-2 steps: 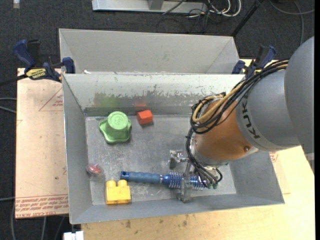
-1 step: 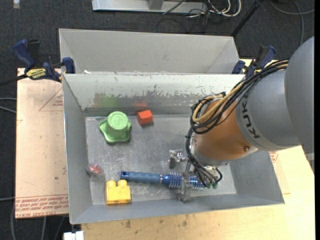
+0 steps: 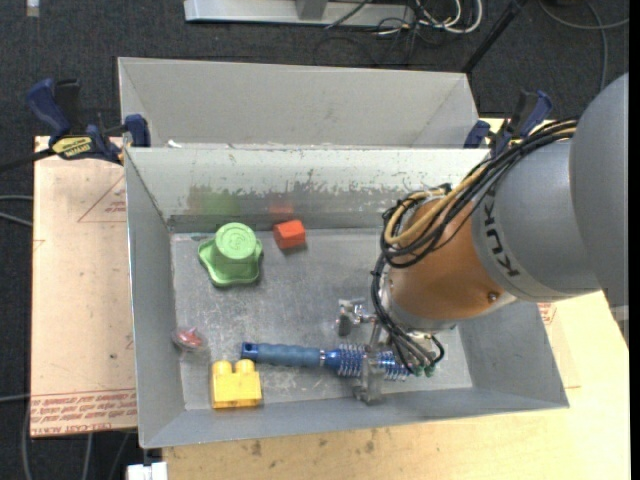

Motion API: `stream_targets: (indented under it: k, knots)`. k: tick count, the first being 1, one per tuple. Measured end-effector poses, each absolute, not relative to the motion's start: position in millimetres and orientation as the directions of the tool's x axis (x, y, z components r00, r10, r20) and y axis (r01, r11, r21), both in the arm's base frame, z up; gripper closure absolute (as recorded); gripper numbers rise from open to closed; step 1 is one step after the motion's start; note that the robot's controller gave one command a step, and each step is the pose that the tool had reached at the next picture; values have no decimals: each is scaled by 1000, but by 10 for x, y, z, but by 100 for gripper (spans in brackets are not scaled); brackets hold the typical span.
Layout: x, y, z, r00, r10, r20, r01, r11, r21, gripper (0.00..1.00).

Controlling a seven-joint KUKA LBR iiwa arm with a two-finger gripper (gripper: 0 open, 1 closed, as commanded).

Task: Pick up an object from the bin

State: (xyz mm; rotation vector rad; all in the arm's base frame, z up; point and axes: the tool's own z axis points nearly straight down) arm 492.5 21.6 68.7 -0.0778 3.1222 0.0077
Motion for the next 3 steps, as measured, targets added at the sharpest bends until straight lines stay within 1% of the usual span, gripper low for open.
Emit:
stream_targets:
  k: [1, 2, 3]
  knots:
    - [4924, 218, 687, -999, -50, -19, -50, 999, 5, 100]
    - [4934, 222, 1177, -999, -51, -4, -51, 999, 1, 100]
    - [4946, 226, 1751, -999, -52, -6, -52, 999, 1, 100]
